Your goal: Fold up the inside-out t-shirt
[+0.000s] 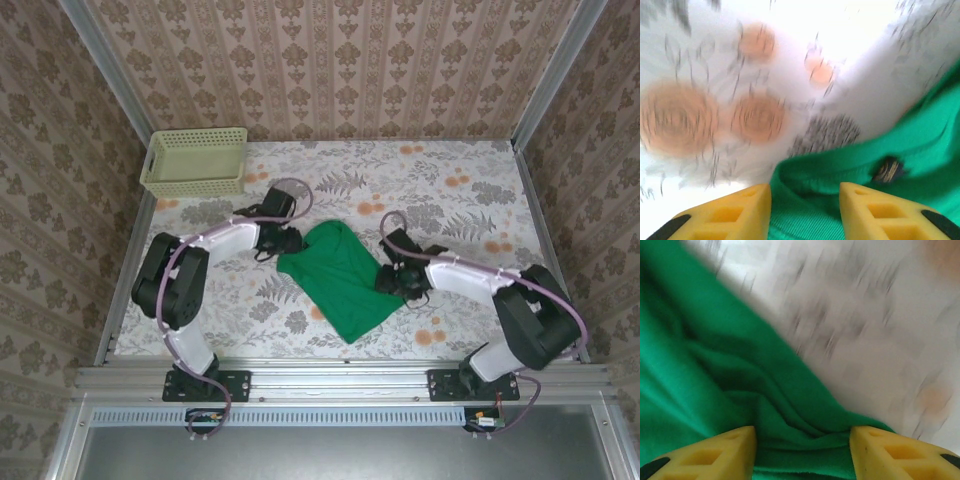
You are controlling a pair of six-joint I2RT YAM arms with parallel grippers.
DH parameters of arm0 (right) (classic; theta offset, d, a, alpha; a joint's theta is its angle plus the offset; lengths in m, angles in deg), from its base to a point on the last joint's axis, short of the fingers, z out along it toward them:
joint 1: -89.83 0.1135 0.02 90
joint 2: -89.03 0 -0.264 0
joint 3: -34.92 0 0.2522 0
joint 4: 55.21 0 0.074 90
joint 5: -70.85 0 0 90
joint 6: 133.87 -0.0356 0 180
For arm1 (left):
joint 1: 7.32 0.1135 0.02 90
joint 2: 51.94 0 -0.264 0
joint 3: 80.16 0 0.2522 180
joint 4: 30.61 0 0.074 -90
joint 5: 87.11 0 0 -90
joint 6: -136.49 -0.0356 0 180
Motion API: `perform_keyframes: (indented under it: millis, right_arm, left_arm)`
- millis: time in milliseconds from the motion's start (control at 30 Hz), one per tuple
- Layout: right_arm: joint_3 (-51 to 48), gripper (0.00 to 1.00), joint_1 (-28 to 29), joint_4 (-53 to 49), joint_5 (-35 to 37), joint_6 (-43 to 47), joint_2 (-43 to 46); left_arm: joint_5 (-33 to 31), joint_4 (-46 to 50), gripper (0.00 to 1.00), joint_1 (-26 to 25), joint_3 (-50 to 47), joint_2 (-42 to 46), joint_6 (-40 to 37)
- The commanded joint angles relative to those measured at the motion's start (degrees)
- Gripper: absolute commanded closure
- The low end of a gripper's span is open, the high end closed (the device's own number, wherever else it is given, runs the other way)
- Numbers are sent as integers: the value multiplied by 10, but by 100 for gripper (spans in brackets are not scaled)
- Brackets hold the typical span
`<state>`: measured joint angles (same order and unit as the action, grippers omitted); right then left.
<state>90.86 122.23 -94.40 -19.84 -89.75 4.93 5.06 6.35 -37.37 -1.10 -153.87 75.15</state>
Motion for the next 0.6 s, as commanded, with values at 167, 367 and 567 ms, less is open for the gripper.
perform_keyframes:
  millis: [167,367,567]
  right_arm:
    - [100,37,7,-73,69,54,50]
    - [256,37,-18,-71,12,201,-123]
    - [366,39,-29,-85,8,292,-248]
  left_arm:
    - [-36,117,49,-8,34,92,2]
    - [-6,33,42,-32,-161,240,166]
    - [42,-87,42,-48,-225,239,206]
